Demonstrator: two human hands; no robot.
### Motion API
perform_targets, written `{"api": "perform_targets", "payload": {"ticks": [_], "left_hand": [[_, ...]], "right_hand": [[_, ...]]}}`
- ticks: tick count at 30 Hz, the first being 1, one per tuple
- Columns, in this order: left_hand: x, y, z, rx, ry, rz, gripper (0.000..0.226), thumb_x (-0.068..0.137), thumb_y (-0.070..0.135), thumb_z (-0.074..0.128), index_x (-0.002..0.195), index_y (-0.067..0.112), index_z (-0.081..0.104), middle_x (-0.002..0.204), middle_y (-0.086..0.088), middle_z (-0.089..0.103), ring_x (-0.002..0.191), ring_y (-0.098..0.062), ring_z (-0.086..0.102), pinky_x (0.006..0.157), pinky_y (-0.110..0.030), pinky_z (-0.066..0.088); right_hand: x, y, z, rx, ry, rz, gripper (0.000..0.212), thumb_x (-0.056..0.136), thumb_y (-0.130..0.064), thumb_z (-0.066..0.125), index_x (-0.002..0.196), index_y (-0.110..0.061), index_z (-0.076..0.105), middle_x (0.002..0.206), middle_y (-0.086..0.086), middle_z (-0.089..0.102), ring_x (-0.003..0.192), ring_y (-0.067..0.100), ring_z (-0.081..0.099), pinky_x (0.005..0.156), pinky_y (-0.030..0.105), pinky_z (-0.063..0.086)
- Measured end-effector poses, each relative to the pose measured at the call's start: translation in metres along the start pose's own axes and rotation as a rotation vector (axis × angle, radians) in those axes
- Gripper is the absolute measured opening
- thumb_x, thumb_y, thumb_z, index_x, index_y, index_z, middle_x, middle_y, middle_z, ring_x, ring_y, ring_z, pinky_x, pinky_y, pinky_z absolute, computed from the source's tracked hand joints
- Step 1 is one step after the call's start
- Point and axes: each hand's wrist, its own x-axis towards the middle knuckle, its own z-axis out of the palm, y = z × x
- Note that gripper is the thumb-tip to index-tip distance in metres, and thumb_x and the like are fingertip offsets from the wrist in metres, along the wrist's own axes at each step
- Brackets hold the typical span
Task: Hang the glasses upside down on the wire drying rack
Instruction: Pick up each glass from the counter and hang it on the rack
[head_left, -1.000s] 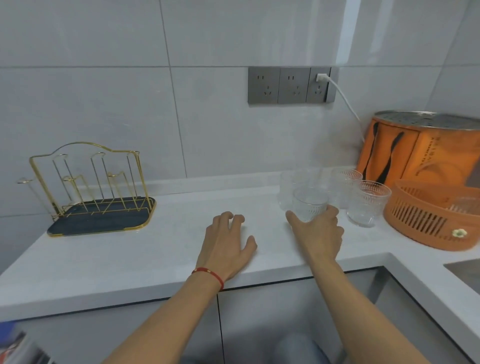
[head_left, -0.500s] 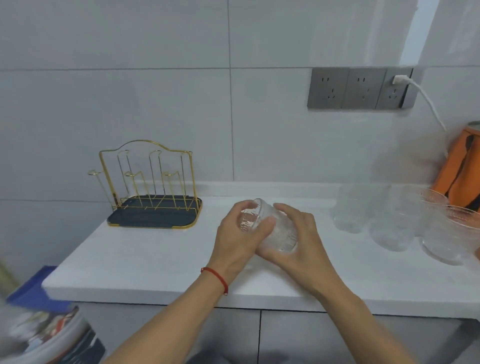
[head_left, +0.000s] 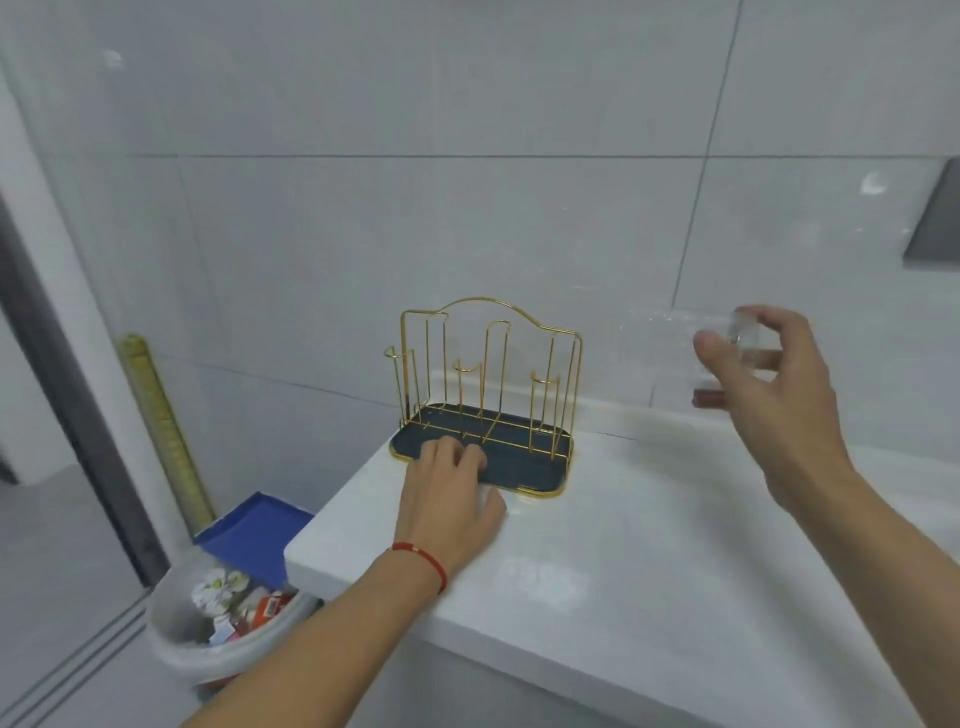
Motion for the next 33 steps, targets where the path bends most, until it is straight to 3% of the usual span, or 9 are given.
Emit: {"api": "perform_targets", "payload": {"ticks": [3,7,10,14,17,22,26,30,33], "left_hand": [[0.003,-0.004,0.011,0.032,-0.017,-0.019,0.039,0.088,0.049,0.044,0.112,0.020,0.051,0.114,-0.003,0.049,0.110,-0.024,0.041,0.094,-0.039,0.044],[0.006,-0.003,0.016,0.082,-0.077,-0.037,0.046,0.089,0.051,0.037,0.119,0.018,0.049,0.122,-0.006,0.048,0.115,-0.025,0.040,0.097,-0.042,0.043],[0.008,-0.004,0.015,0.094,-0.114,-0.060,0.047,0.091,0.050,0.038,0.124,0.018,0.048,0.127,-0.007,0.048,0.119,-0.026,0.040,0.100,-0.042,0.043],[0.009,-0.001,0.013,0.127,-0.134,-0.067,0.047,0.092,0.050,0.036,0.124,0.018,0.047,0.126,-0.007,0.049,0.118,-0.026,0.041,0.100,-0.041,0.043],[0.010,-0.002,0.015,0.159,-0.184,-0.078,0.051,0.094,0.051,0.035,0.131,0.018,0.043,0.137,-0.010,0.046,0.128,-0.030,0.038,0.107,-0.045,0.040],[0.012,-0.003,0.018,0.176,-0.208,-0.076,0.051,0.095,0.051,0.034,0.135,0.019,0.040,0.142,-0.009,0.042,0.132,-0.031,0.036,0.112,-0.048,0.035],[0.013,-0.005,0.021,0.184,-0.213,-0.072,0.053,0.095,0.052,0.033,0.138,0.020,0.037,0.144,-0.009,0.040,0.134,-0.030,0.034,0.115,-0.049,0.033],[0.012,-0.005,0.022,0.180,-0.192,-0.062,0.051,0.094,0.050,0.033,0.135,0.019,0.038,0.139,-0.009,0.042,0.130,-0.029,0.035,0.113,-0.049,0.034],[0.012,-0.006,0.023,0.173,-0.177,-0.064,0.049,0.093,0.049,0.034,0.132,0.020,0.039,0.135,-0.008,0.043,0.126,-0.028,0.036,0.111,-0.048,0.036]], "right_hand": [[0.046,-0.028,0.031,-0.036,-0.027,-0.078,0.052,0.081,-0.061,0.069,0.129,-0.046,0.054,0.125,0.004,0.062,0.065,0.017,0.079,0.077,0.029,0.054],[0.097,-0.064,0.093,-0.079,-0.153,-0.202,0.055,0.083,-0.052,0.070,0.134,-0.040,0.056,0.115,-0.001,0.061,0.092,0.034,0.075,0.075,0.037,0.064],[0.123,-0.084,0.142,-0.187,-0.318,-0.256,0.058,0.084,-0.050,0.071,0.138,-0.036,0.056,0.115,0.001,0.062,0.097,0.032,0.073,0.079,0.040,0.064],[0.141,-0.089,0.201,-0.365,-0.514,-0.254,0.063,0.086,-0.045,0.073,0.144,-0.034,0.052,0.133,0.010,0.059,0.100,0.031,0.070,0.079,0.039,0.064],[0.152,-0.082,0.234,-0.453,-0.637,-0.255,0.066,0.085,-0.038,0.077,0.146,-0.031,0.053,0.139,0.014,0.056,0.097,0.029,0.071,0.081,0.038,0.064],[0.171,-0.061,0.263,-0.545,-0.894,-0.275,0.068,0.077,-0.032,0.089,0.139,-0.035,0.063,0.120,0.006,0.059,0.099,0.031,0.075,0.089,0.039,0.064],[0.182,-0.051,0.275,-0.513,-1.092,-0.245,0.064,0.075,-0.026,0.093,0.133,-0.038,0.068,0.134,0.005,0.064,0.109,0.022,0.073,0.076,0.028,0.065],[0.189,-0.043,0.285,-0.596,-1.191,-0.225,0.071,0.068,-0.024,0.097,0.132,-0.037,0.068,0.137,-0.001,0.066,0.112,0.027,0.073,0.096,0.039,0.061],[0.190,-0.038,0.288,-0.618,-1.241,-0.227,0.074,0.071,-0.025,0.096,0.137,-0.036,0.063,0.139,-0.003,0.065,0.118,0.027,0.069,0.100,0.038,0.058]]}}
